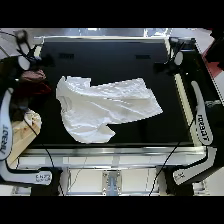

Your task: Fold the shirts.

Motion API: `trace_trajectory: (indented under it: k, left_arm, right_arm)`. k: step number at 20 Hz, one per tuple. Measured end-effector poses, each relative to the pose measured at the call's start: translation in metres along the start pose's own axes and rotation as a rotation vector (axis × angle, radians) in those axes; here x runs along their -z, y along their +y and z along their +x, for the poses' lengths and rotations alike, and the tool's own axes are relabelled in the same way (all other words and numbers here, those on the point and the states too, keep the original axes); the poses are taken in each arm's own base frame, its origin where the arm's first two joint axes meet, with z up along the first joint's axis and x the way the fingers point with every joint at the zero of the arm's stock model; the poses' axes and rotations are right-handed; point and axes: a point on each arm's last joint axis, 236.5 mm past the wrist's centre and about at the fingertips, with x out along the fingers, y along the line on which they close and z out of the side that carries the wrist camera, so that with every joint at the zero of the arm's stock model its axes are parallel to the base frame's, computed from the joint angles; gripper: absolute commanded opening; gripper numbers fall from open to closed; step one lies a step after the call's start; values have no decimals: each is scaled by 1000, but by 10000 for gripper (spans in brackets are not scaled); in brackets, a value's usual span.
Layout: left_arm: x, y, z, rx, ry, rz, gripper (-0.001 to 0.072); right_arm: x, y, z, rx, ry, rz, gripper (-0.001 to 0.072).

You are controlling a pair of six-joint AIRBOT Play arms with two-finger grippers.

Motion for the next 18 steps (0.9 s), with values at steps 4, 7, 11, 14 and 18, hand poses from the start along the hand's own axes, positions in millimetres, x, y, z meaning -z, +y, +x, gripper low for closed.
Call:
trace_trajectory:
  k: [4, 7, 11, 14, 18]
  left_arm:
    - [-57, 62, -118, -135, -199, -26, 683]
    - [12, 126, -170, -283, -116, -230, 612]
    - [170, 143, -172, -315, 118, -587, 461]
    - [270, 104, -153, -198, 327, -771, 461]
    - [337, 52, -141, -47, 503, -865, 461]
  right_arm:
    - [-32, -67, -91, 120, -124, 15, 534]
    - [-23, -100, -148, 147, -169, 64, 534]
    - [18, -112, -177, 134, -149, 95, 534]
    - [46, -105, -170, 93, -120, 112, 534]
    - [61, -86, -154, 7, -109, 131, 534]
